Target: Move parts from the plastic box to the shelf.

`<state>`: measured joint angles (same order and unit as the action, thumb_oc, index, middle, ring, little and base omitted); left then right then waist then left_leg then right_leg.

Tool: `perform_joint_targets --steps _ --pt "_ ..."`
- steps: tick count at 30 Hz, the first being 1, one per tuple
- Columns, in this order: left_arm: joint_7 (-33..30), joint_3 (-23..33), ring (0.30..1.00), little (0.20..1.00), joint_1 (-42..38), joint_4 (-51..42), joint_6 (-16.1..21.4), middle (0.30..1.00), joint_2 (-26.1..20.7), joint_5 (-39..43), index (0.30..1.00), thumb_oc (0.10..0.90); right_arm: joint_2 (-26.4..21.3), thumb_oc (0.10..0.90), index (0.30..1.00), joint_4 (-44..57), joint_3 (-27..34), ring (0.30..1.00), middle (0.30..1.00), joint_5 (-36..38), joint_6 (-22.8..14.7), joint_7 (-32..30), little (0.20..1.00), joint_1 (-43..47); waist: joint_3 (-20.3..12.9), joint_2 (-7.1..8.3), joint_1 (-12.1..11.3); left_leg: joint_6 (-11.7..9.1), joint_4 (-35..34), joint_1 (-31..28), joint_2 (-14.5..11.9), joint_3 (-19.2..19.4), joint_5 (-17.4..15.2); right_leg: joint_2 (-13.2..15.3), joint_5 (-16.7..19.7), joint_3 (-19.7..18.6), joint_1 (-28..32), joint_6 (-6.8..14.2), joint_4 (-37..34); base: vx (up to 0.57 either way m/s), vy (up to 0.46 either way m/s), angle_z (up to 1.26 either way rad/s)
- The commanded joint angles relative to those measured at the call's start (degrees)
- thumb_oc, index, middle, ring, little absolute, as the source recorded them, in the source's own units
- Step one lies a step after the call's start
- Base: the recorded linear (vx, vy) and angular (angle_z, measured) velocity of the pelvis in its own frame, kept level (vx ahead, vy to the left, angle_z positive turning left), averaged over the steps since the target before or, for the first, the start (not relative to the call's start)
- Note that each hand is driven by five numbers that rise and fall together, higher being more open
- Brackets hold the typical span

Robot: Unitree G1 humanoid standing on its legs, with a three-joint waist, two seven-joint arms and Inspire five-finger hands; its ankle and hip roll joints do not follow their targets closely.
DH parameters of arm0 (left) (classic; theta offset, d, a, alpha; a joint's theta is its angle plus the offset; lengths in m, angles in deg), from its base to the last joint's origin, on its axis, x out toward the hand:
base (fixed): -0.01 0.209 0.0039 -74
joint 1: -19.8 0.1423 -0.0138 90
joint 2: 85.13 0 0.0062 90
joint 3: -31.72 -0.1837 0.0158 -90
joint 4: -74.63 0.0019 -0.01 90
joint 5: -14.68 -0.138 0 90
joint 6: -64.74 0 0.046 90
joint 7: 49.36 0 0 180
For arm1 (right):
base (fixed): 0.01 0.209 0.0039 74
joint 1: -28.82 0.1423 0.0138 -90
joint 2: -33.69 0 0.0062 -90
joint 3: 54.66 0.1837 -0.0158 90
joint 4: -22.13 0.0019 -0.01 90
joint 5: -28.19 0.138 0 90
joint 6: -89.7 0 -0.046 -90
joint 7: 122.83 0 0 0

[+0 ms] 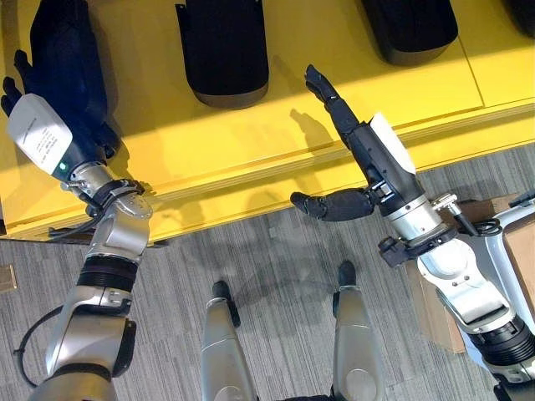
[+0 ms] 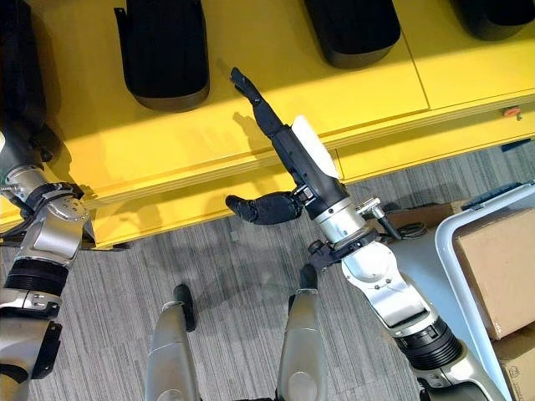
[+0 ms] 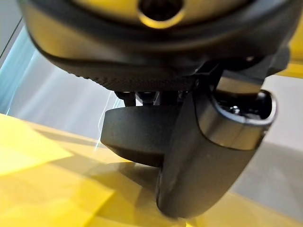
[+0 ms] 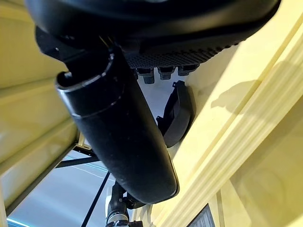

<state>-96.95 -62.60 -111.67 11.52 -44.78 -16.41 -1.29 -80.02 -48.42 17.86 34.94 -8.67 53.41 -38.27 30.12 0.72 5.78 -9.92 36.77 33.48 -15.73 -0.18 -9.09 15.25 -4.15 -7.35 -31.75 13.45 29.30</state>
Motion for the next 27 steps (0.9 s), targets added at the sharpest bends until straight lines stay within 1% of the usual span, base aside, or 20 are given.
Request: perform_joint_targets --steps 1,3,6,7,11,15,16,17,18,20,22,27 --pt "4.6 -2.5 1.0 1.0 1.3 -4.1 2.7 1.0 0.1 -0.3 1.0 0.9 2.5 0.9 1.0 5.4 5.1 1.0 1.0 -2.0 -5.5 -1.7 1.0 4.7 -0.8 1.38 0.3 3.8 -4.7 1.9 3.6 -0.9 2.7 -3.0 -13.3 2.5 3.3 -7.8 10.8 0.0 0.0 0.0" --pt "5.7 -2.6 1.0 1.0 1.6 -5.3 2.3 1.0 0.1 -1.0 1.0 0.9 2.3 0.9 1.0 5.5 5.4 1.0 1.0 -1.8 -5.6 -1.7 1.0 4.6 -0.8 1.28 0.3 3.8 -4.9 1.8 3.7 -0.8 2.8 -3.0 -13.2 2.7 3.3 -7.8 10.7 -0.03 0.021 0.04" --pt "5.8 -2.5 1.0 1.0 2.2 -6.2 2.8 1.0 0.1 -1.9 1.0 0.9 2.2 0.9 1.0 5.6 5.8 1.0 1.0 -1.8 -5.8 -1.2 1.0 4.6 -0.8 1.13 0.3 3.8 -5.4 1.6 3.7 -0.6 3.0 -2.9 -13.1 2.9 3.2 -7.8 10.6 -0.02 0.022 0.04" --pt "6.6 -2.7 1.0 1.0 2.1 -5.8 3.0 1.0 0.0 -0.7 1.0 0.9 2.1 0.9 1.0 5.5 5.9 1.0 1.0 -1.8 -5.8 -1.2 1.0 4.7 -0.9 1.03 0.4 3.7 -5.5 1.5 3.7 -0.6 3.0 -2.9 -13.1 2.9 3.1 -7.9 10.6 -0.02 0.031 0.02" --pt "5.7 -2.6 1.0 1.0 2.0 -6.3 4.2 1.0 -0.1 -0.5 1.0 0.9 2.1 0.9 1.0 5.5 6.0 1.0 1.0 -2.2 -5.9 -1.0 1.0 4.8 -1.1 0.86 0.5 3.7 -5.8 1.2 3.6 -0.3 3.1 -2.8 -12.9 3.0 2.9 -8.0 10.4 -0.01 0.008 0.0" --pt "2.0 -1.6 1.0 1.0 2.5 -7.8 5.6 1.0 -0.3 -1.3 1.0 0.9 1.9 0.9 1.0 5.5 6.2 1.0 1.0 -2.4 -5.8 -1.2 1.0 4.7 -1.3 0.68 0.4 3.8 -6.0 0.7 3.8 -0.1 3.0 -2.7 -12.8 3.2 2.9 -8.1 10.4 0.0 0.0 0.0" --pt "-0.9 -0.7 1.0 1.0 2.7 -8.1 6.5 1.0 -0.6 -2.5 1.0 0.9 1.8 0.9 1.0 5.4 6.3 1.0 1.0 -2.3 -5.8 -1.4 1.0 4.4 -1.5 0.65 0.4 3.9 -6.0 0.6 3.8 0.0 2.9 -2.7 -12.9 3.2 2.9 -8.1 10.5 0.0 0.0 0.0" --pt "-1.7 -0.6 1.0 1.0 2.8 -8.2 6.9 1.0 -0.6 -3.1 1.0 0.9 1.8 0.9 1.0 5.4 6.2 1.0 1.0 -2.2 -5.9 -1.3 1.0 4.3 -1.6 0.66 0.4 3.9 -6.0 0.6 3.8 0.1 2.9 -2.6 -12.9 3.2 2.9 -8.2 10.6 0.0 0.0 0.0" --pt "-4.9 -0.1 1.0 1.0 2.9 -8.3 7.8 1.0 -0.9 -4.7 1.0 0.9 1.9 0.9 1.0 5.2 6.0 1.0 1.0 -2.3 -6.1 -1.3 1.0 4.2 -1.8 0.71 0.4 3.8 -6.0 0.6 3.8 0.1 2.8 -2.6 -13.0 3.1 2.9 -8.2 10.6 0.0 0.0 0.0" --pt "-5.7 0.2 1.0 1.0 2.7 -8.2 8.7 1.0 -1.0 -5.1 1.0 0.9 2.1 0.9 1.0 5.1 5.7 1.0 1.0 -2.7 -6.2 -1.5 1.0 4.1 -1.8 0.75 0.4 3.8 -5.9 0.7 3.8 0.1 2.8 -2.6 -12.9 3.0 2.7 -8.2 10.7 0.0 0.0 0.0" --pt "-9.6 1.2 1.0 1.0 2.3 -9.5 10.0 1.0 -0.8 -8.6 1.0 0.9 2.2 0.9 1.0 4.7 5.1 1.0 1.0 -2.6 -6.3 -2.7 1.0 4.2 -2.0 1.27 0.2 3.6 -5.7 1.1 3.7 -0.1 2.8 -2.7 -12.8 3.1 2.4 -8.3 10.6 -0.02 -0.045 -0.01" --pt "-10.5 2.0 1.0 1.0 1.8 -10.4 10.2 1.0 -0.9 -9.5 1.0 0.9 2.3 0.9 1.0 4.8 4.6 1.0 1.0 -2.5 -6.2 -3.0 1.0 4.1 -2.4 1.44 0.4 3.6 -5.7 1.2 3.6 0.1 2.7 -3.0 -12.7 3.0 2.1 -8.3 10.5 0.0 -0.007 0.0"
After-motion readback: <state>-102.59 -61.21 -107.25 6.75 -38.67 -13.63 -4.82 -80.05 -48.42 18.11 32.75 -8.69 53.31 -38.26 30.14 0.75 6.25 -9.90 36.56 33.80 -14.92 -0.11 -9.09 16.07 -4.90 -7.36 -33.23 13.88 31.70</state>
